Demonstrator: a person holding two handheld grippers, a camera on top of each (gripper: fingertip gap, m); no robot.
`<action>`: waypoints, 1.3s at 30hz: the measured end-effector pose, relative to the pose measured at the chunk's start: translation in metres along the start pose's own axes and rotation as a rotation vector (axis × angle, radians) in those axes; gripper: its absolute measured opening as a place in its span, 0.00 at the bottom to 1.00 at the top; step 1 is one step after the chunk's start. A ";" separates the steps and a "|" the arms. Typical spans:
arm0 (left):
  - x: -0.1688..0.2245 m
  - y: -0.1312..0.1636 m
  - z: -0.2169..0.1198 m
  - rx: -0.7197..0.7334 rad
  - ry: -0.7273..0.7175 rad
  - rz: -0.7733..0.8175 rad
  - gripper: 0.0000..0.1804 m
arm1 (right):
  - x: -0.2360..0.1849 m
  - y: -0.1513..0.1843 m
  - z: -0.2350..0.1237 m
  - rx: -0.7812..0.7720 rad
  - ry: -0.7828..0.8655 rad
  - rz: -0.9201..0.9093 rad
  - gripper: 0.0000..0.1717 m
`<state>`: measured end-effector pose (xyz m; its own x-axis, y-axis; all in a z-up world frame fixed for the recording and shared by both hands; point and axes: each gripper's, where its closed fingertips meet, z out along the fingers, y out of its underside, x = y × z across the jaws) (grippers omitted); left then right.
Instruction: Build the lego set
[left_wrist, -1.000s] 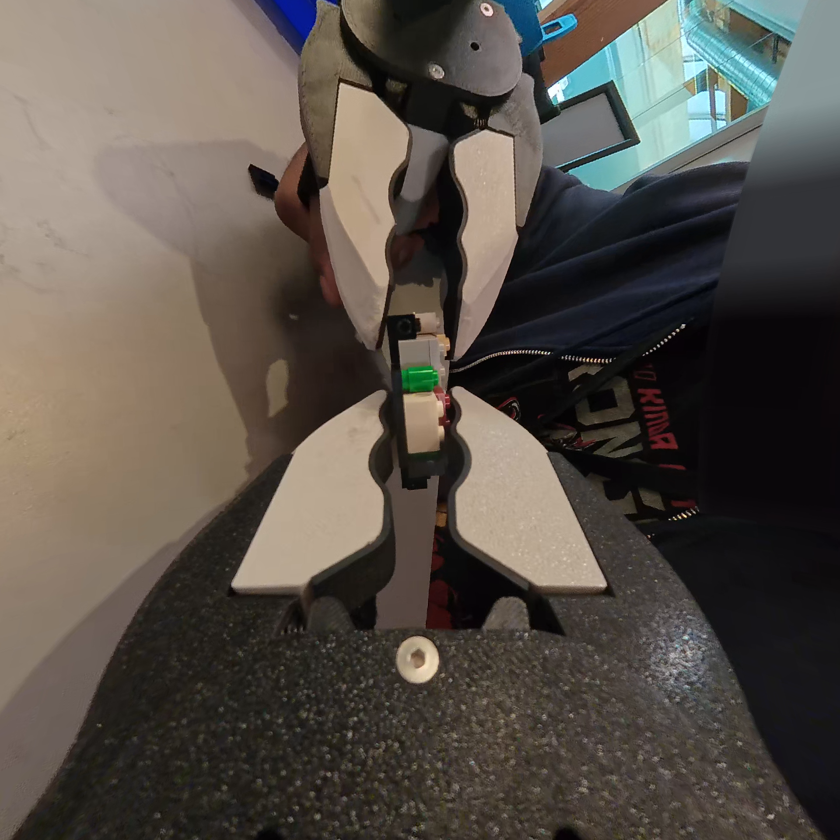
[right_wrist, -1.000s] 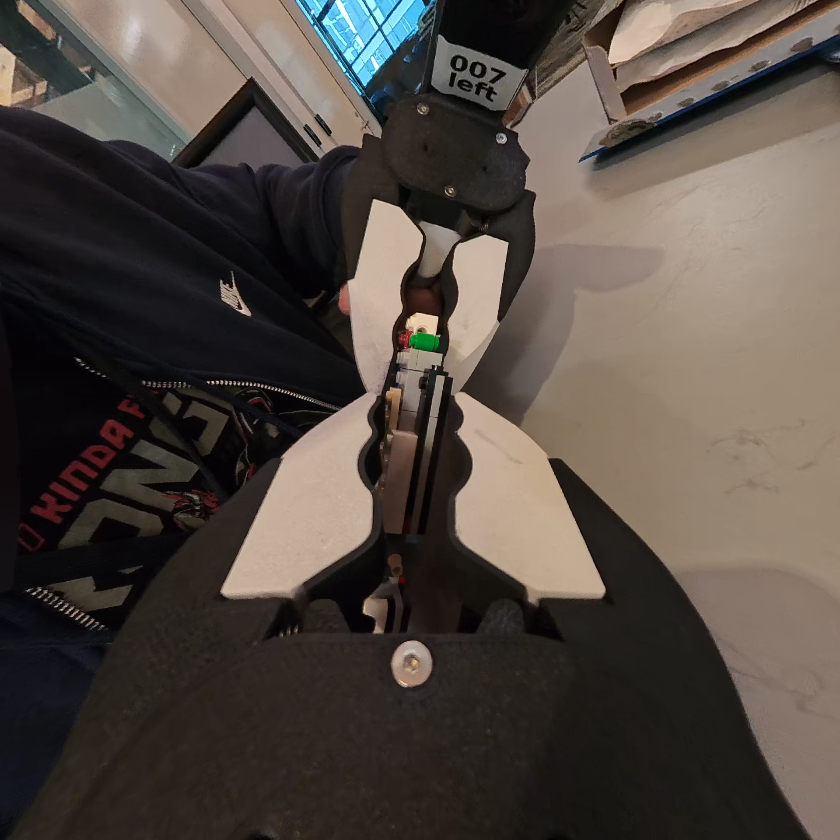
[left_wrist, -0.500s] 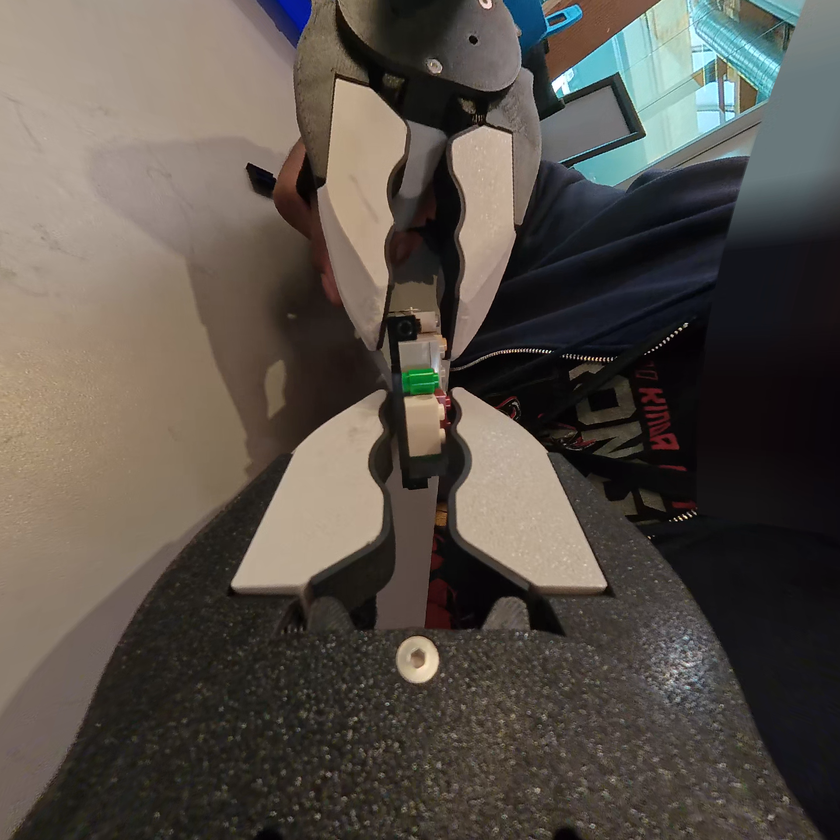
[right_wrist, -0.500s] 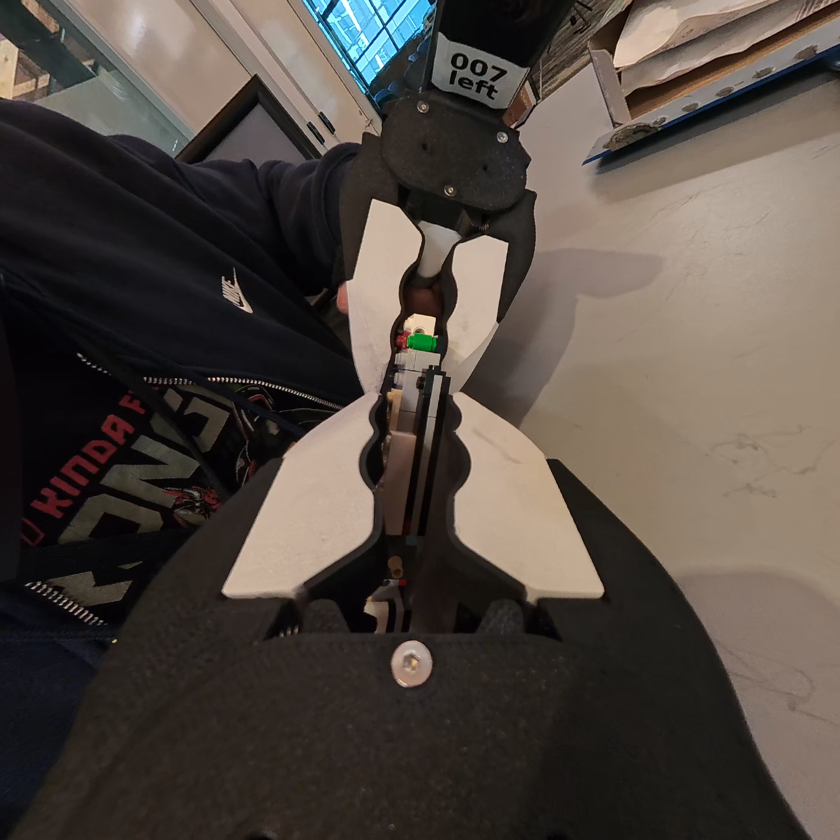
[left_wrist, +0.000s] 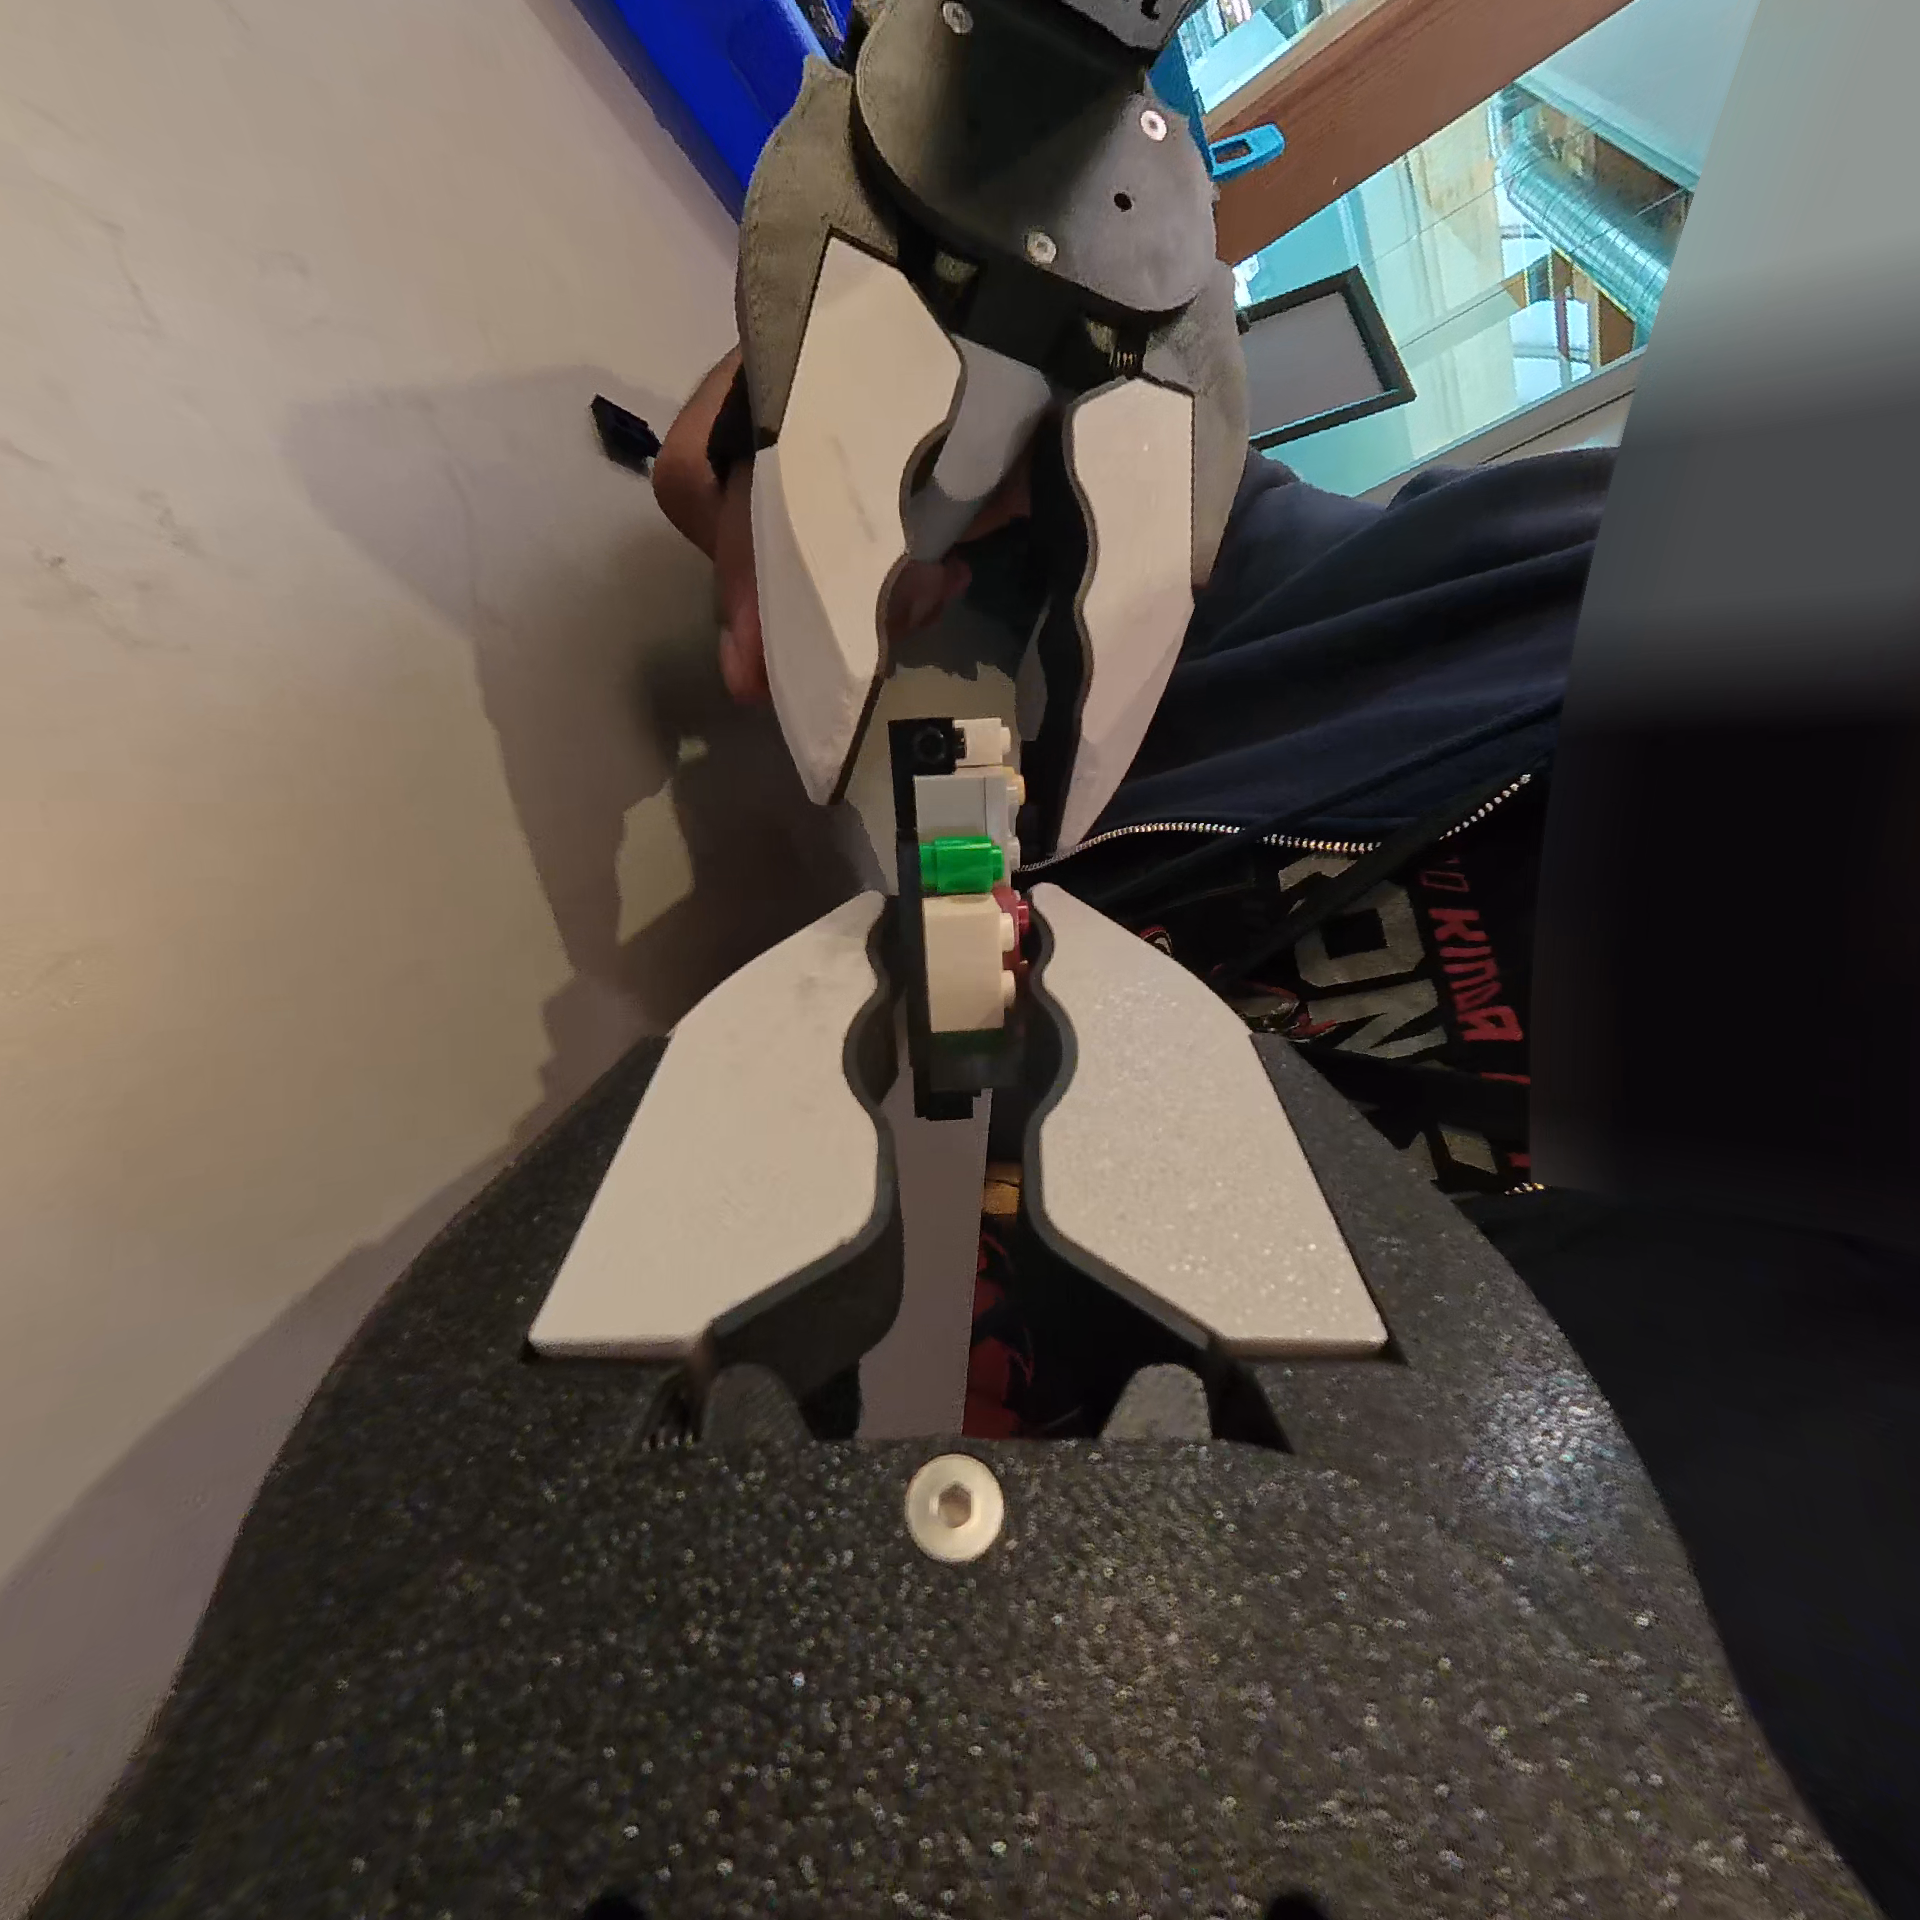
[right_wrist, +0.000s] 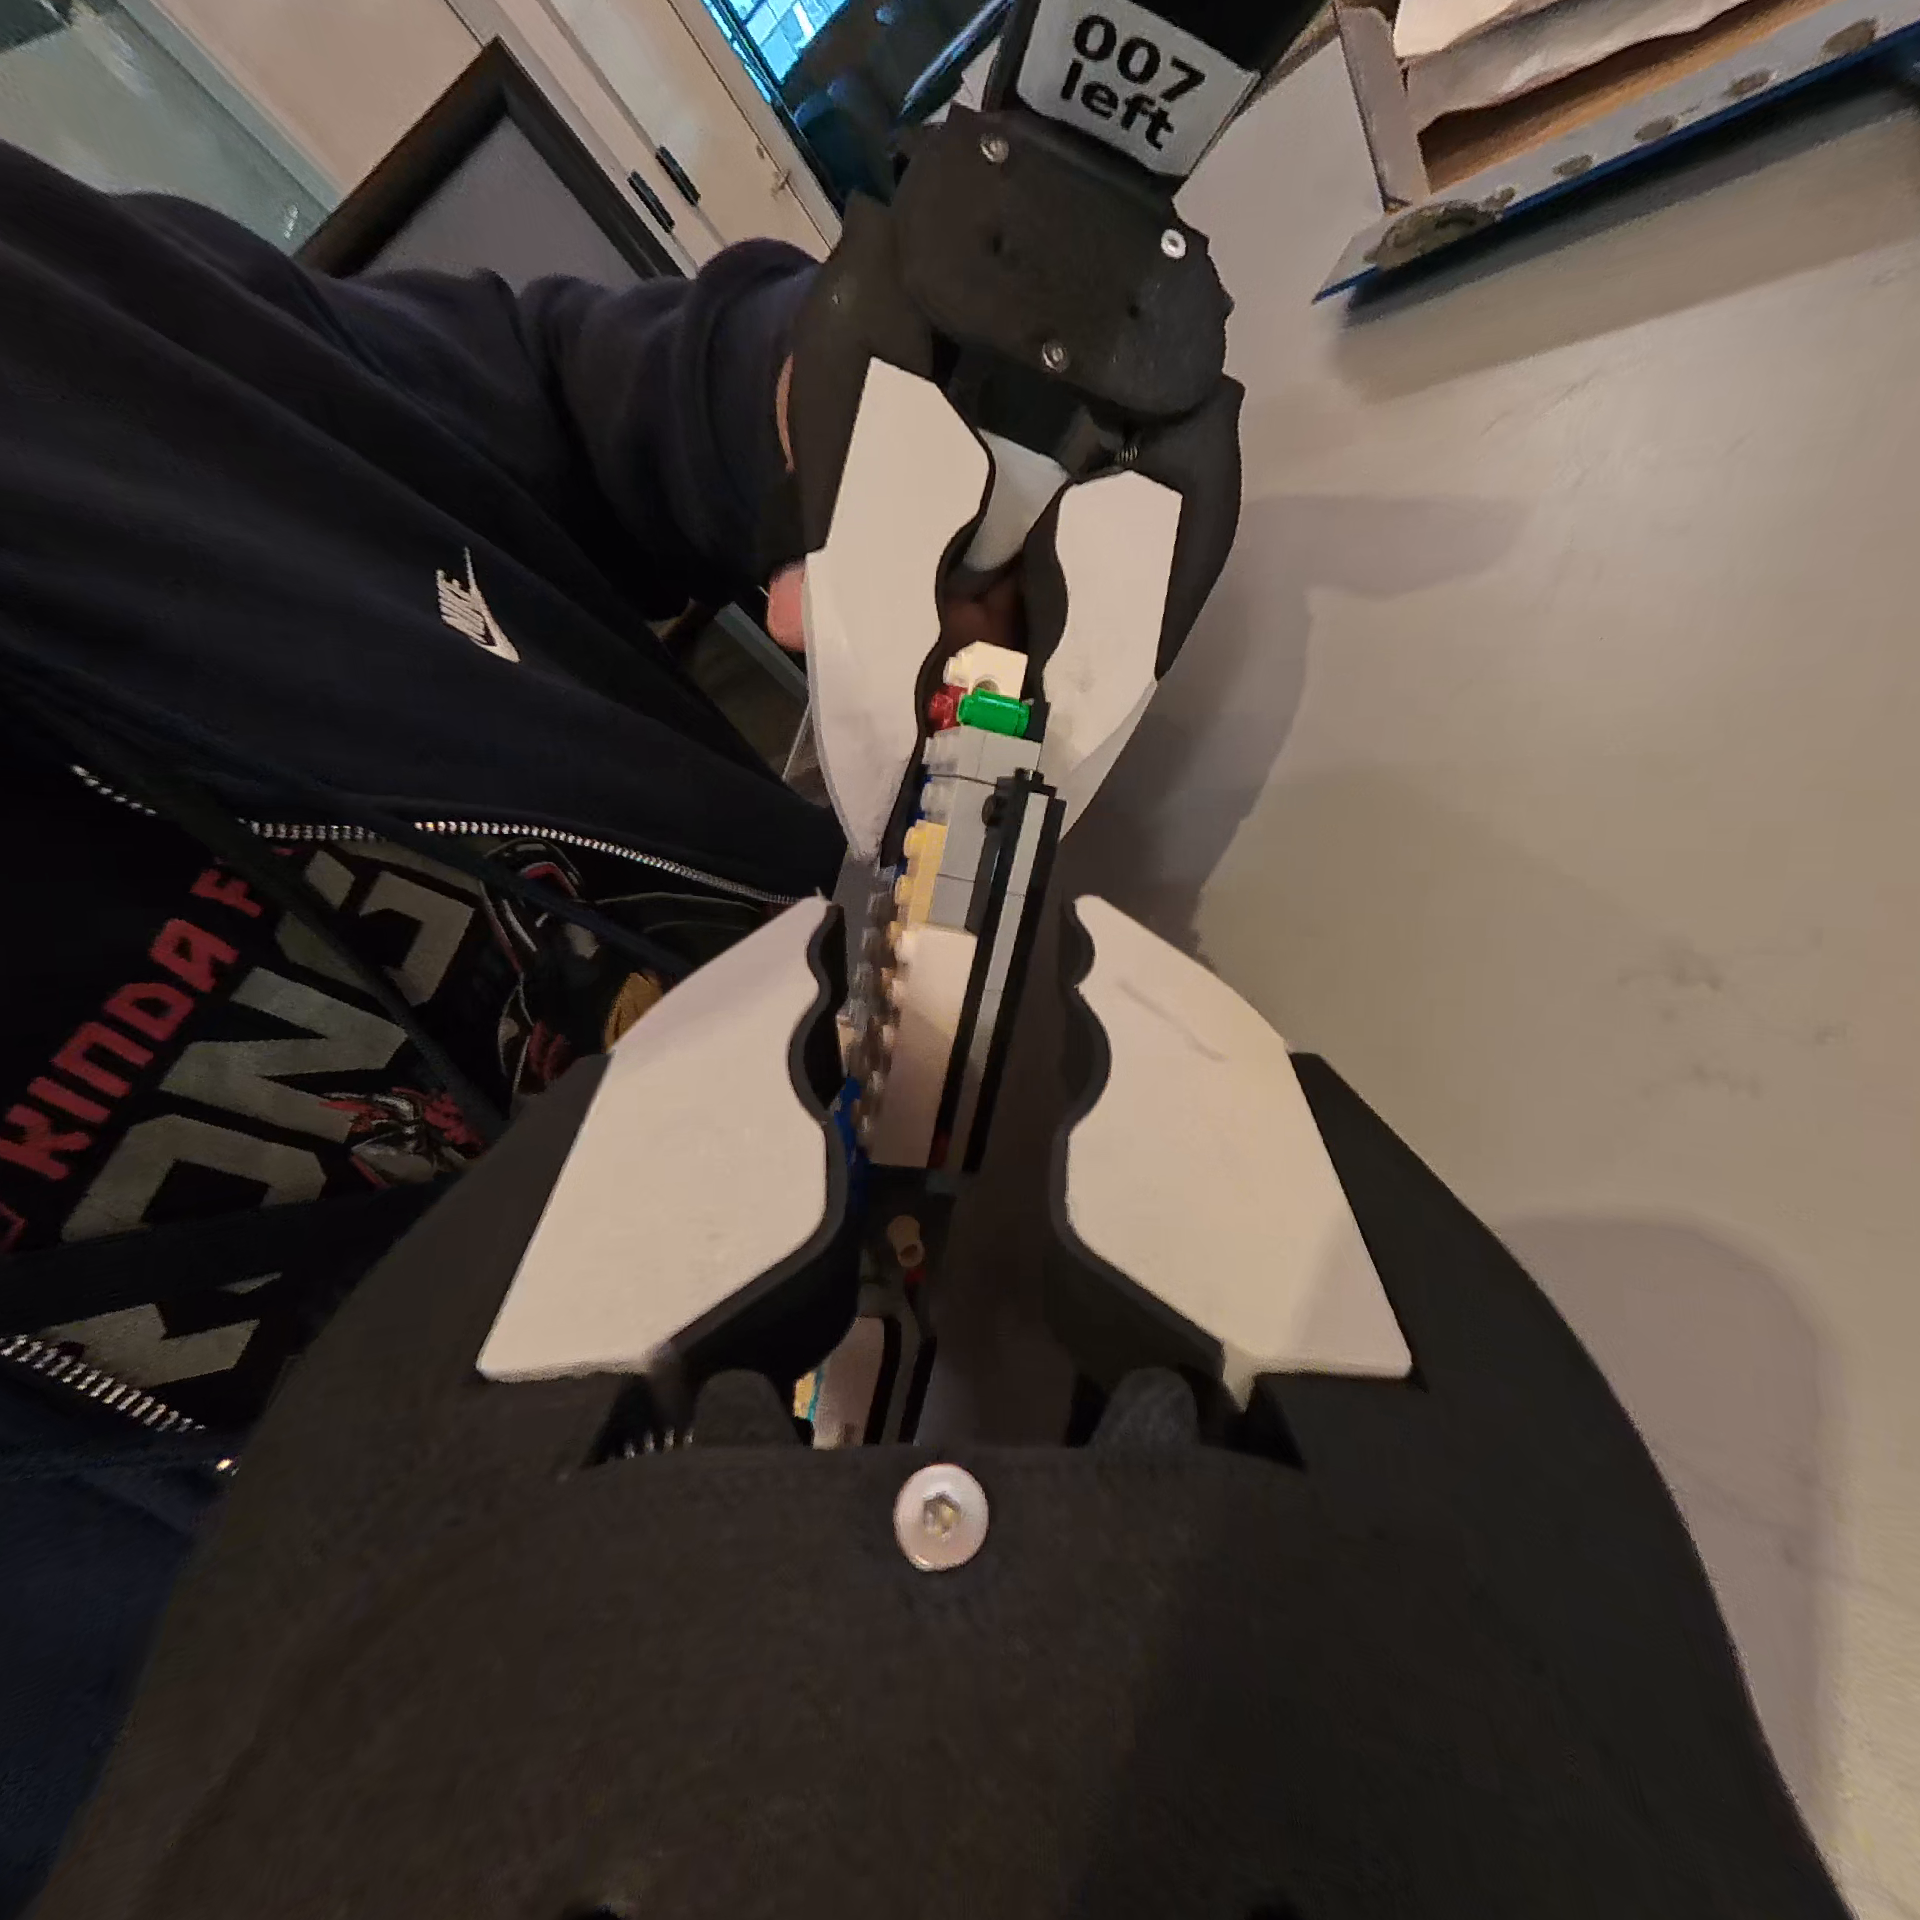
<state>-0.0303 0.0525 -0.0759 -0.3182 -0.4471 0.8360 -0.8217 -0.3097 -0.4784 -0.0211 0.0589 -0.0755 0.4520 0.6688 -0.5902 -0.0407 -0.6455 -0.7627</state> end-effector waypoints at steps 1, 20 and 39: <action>0.000 0.000 -0.001 0.002 0.002 -0.002 0.11 | 0.000 0.001 0.000 -0.004 -0.003 0.006 0.22; -0.002 -0.002 0.001 -0.005 -0.015 0.004 0.11 | 0.004 0.002 -0.002 0.007 -0.046 0.084 0.15; -0.012 -0.006 -0.006 0.084 0.005 -0.065 0.11 | 0.016 -0.005 -0.006 0.082 -0.019 0.178 0.15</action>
<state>-0.0242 0.0644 -0.0817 -0.2678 -0.4200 0.8671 -0.7984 -0.4071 -0.4437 -0.0089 0.0707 -0.0793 0.4145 0.5543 -0.7217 -0.1916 -0.7221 -0.6647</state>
